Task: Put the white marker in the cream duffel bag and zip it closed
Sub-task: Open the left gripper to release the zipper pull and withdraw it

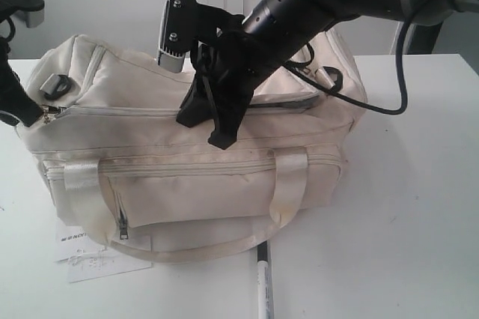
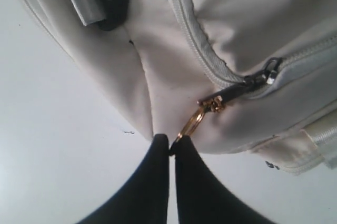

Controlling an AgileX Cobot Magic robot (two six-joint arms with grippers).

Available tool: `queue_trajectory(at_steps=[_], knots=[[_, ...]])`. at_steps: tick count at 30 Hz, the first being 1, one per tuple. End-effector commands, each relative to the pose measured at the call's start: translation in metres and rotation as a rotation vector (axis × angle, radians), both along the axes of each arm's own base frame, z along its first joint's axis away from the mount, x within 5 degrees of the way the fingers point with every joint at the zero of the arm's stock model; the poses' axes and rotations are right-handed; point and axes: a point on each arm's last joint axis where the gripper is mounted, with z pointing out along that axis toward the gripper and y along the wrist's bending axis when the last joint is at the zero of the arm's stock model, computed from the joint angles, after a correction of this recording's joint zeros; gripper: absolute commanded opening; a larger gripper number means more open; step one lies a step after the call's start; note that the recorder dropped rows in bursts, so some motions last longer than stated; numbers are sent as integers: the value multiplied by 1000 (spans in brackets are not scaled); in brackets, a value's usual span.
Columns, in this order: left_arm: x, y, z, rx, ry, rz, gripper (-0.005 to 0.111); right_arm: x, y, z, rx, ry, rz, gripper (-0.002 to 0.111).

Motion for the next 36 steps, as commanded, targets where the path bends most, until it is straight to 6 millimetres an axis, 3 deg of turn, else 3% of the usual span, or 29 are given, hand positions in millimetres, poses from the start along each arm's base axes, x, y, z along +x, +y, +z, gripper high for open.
queue_trajectory(at_steps=[1, 17, 19, 21, 24, 28, 36], knots=[[-6, 21, 1, 106, 36, 22, 0, 0, -20, -4, -144, -15, 32, 0], [-7, 13, 0, 16, 50, 6, 2, -2, -15, -1, -72, 19, 19, 0], [-7, 13, 0, 14, 50, 3, 18, -2, -15, -1, -72, 19, 19, 0], [-6, 12, 0, 6, 35, 18, 45, -2, -15, -1, -72, 19, 19, 0], [-5, 12, 1, -18, 18, 69, 59, -2, -15, -1, -72, 19, 19, 0], [-7, 13, 3, -32, 16, 100, 61, -2, -13, 0, -42, 31, 13, 0], [-37, 12, 36, -91, -114, 103, 61, 0, -6, 6, 65, 36, -37, 0]])
